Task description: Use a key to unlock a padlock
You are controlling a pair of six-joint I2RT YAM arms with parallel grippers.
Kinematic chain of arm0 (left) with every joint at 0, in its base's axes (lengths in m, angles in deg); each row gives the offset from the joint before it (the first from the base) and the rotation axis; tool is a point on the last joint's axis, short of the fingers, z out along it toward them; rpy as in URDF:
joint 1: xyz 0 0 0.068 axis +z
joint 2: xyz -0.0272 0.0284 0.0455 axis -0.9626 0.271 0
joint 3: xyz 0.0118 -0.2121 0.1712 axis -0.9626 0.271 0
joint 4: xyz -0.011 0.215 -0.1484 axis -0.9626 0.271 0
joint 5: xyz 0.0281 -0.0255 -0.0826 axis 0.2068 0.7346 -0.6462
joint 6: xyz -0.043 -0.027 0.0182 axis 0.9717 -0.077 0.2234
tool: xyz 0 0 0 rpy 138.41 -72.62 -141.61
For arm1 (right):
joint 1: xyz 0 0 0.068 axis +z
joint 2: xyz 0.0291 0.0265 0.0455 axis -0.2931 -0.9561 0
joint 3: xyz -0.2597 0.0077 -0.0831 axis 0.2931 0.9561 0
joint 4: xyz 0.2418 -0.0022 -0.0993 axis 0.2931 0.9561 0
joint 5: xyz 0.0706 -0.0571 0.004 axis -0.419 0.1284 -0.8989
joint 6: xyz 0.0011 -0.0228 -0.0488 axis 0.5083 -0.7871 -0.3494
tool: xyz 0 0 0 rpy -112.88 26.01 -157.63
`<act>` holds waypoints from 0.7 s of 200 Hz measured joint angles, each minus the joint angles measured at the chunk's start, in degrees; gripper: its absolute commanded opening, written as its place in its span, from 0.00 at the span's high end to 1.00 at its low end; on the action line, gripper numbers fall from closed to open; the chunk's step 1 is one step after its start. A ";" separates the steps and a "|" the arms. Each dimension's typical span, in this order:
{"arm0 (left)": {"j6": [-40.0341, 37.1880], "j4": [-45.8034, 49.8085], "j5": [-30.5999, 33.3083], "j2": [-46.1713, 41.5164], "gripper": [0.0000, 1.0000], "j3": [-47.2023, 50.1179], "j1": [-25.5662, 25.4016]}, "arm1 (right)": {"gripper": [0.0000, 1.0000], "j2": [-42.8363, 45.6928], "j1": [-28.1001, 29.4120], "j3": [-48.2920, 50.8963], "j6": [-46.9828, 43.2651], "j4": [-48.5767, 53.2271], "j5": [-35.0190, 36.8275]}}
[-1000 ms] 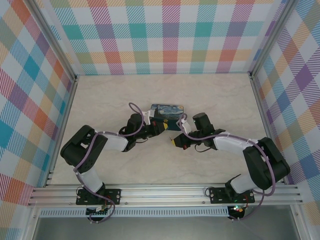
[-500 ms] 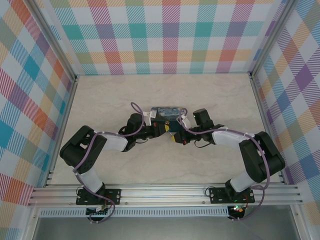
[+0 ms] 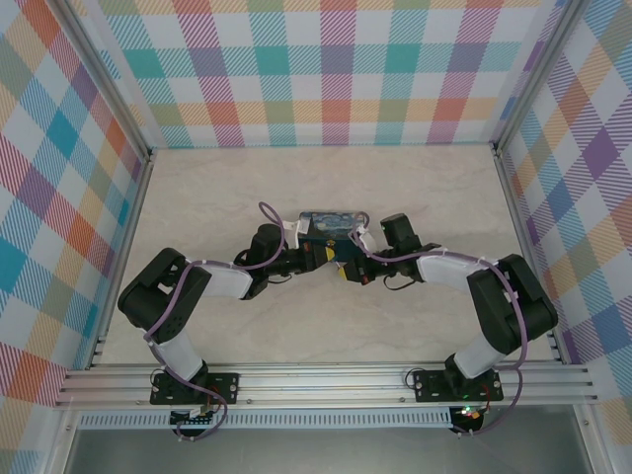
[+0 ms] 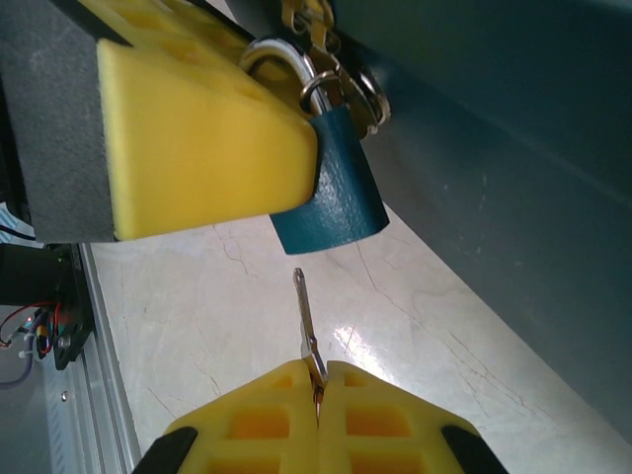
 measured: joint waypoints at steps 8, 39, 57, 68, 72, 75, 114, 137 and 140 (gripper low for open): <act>0.00 0.00 -0.02 0.00 1.00 0.00 0.00 | 0.95 -0.26 0.00 -0.31 0.00 0.02 0.02; 0.00 0.00 -0.02 0.00 1.00 0.00 0.00 | 0.95 -0.79 0.00 -1.07 0.00 0.09 0.07; 0.00 0.00 0.00 0.00 1.00 0.00 0.00 | 0.95 -0.94 0.00 -1.33 0.00 0.31 0.09; 0.00 0.00 0.00 0.00 1.00 0.00 0.00 | 0.95 -0.98 0.00 -1.36 -0.02 0.39 0.09; 0.02 0.00 0.02 0.00 1.00 0.00 0.00 | 0.95 -0.98 0.00 -1.36 -0.02 0.42 0.09; 0.02 0.00 0.02 0.00 1.00 0.00 0.00 | 0.95 -0.98 0.00 -1.36 -0.04 0.42 0.09; 1.70 -0.37 0.28 0.00 1.00 0.00 0.00 | 0.95 0.15 -0.66 -0.13 0.00 0.39 0.00; 4.13 -0.48 0.66 0.00 1.00 0.00 0.00 | 0.95 1.03 -1.03 1.18 0.09 0.37 -0.50; 4.46 -0.46 0.68 0.00 1.00 0.00 0.00 | 0.95 1.03 -1.03 1.27 0.09 0.35 -0.63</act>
